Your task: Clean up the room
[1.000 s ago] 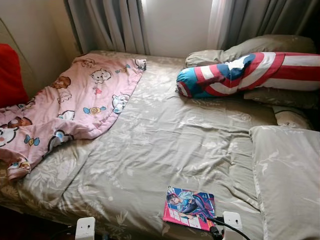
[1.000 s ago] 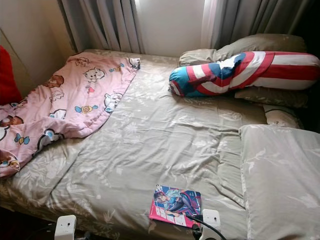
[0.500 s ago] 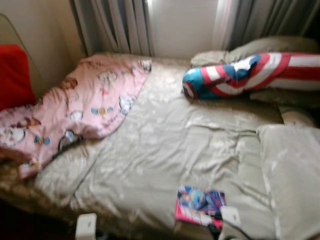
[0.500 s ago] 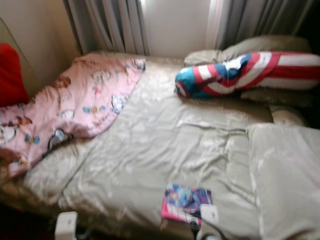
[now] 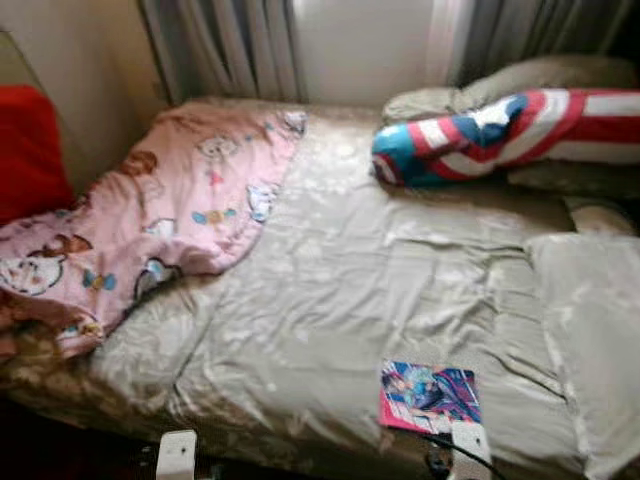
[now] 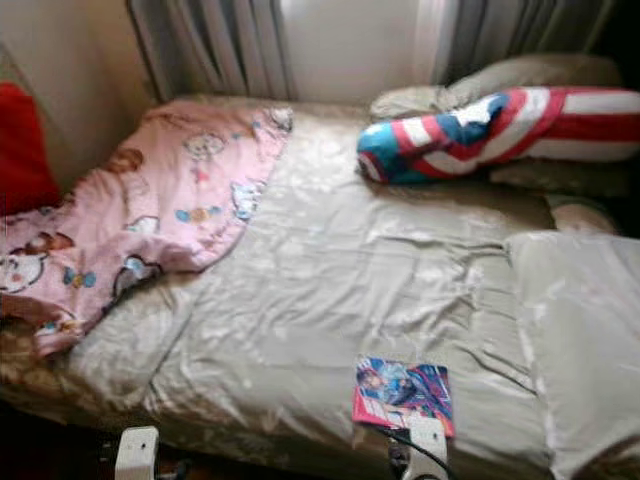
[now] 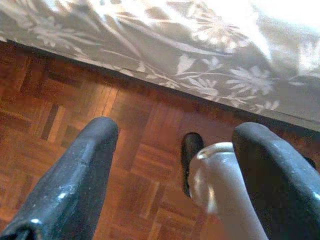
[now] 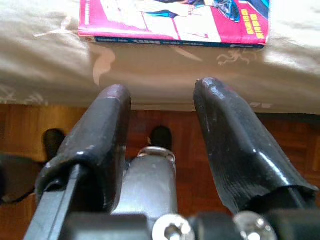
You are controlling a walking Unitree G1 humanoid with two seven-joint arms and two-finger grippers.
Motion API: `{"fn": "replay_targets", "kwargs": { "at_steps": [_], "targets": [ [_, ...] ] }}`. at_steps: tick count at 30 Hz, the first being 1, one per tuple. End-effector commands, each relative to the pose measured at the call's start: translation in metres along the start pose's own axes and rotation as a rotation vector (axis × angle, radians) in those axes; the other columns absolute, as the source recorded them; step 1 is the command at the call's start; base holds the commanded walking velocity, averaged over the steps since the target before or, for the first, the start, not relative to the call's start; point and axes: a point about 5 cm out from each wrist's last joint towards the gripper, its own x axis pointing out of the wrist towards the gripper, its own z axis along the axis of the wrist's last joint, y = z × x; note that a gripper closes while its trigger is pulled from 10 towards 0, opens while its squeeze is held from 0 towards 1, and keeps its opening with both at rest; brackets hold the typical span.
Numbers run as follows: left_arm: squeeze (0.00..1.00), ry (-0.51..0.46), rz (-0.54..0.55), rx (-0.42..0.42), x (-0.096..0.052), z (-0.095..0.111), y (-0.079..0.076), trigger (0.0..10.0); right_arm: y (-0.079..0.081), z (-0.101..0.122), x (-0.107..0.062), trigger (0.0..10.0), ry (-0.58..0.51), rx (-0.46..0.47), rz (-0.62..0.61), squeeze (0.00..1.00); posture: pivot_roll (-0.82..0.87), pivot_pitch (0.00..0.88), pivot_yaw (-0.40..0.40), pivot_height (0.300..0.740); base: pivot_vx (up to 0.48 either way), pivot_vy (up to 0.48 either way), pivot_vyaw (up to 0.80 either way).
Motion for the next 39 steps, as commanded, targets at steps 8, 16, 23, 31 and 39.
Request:
{"fn": "replay_targets", "kwargs": {
  "at_steps": [8,16,23,31,39],
  "targets": [
    [0.00,0.023,0.011,0.008,-0.0016,-0.0050,0.0050,10.0,0.0066,0.0014,0.0009,10.0,0.000,0.006,0.020,0.00,0.02,0.083,-0.009,0.740,0.000,0.351,0.00],
    [0.00,0.026,0.013,0.004,-0.0016,-0.0053,0.0049,10.0,0.0069,0.0022,0.0011,10.0,0.000,0.002,0.025,0.00,0.02,0.081,-0.012,0.740,0.000,0.349,0.00],
    [0.00,0.024,0.013,0.002,-0.0012,-0.0044,0.0045,10.0,0.0070,0.0033,0.0014,10.0,-0.004,0.006,0.023,0.00,0.02,0.090,-0.012,0.740,0.000,0.349,0.00],
    [0.00,0.023,0.014,0.000,-0.0011,-0.0041,0.0047,10.0,0.0073,0.0036,0.0015,10.0,-0.003,0.007,0.023,0.00,0.02,0.097,-0.013,0.740,0.000,0.350,0.00],
    [0.00,0.024,0.016,-0.003,-0.0013,-0.0045,0.0047,10.0,0.0071,0.0036,0.0015,10.0,-0.004,0.005,0.028,0.00,0.02,0.106,-0.016,0.740,0.000,0.348,0.00]
  ]
}}
